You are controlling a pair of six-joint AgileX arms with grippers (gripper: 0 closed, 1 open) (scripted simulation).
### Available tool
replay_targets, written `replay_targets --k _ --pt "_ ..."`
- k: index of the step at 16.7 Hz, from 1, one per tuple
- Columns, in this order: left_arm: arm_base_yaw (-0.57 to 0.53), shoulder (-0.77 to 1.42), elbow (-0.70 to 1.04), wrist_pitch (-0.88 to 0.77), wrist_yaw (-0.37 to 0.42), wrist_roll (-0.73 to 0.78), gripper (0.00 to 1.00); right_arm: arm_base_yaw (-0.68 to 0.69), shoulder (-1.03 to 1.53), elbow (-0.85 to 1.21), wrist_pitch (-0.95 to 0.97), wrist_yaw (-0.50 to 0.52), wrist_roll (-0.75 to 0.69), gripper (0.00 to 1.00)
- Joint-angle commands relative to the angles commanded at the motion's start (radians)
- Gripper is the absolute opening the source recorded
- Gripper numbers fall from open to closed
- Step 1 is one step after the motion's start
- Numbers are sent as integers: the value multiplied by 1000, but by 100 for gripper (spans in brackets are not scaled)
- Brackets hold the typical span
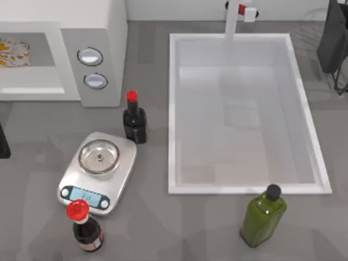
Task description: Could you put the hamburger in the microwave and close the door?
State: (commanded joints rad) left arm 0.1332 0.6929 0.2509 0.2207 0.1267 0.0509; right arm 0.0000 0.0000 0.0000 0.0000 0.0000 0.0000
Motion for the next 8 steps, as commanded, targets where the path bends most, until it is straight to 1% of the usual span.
replay_targets --k 5,8 --pt "-78 -435 -163 -145 -72 -33 100 0 0 0 0 0 0 100" --pt "-114 -610 -223 -197 -107 -45 100 0 0 0 0 0 0 100"
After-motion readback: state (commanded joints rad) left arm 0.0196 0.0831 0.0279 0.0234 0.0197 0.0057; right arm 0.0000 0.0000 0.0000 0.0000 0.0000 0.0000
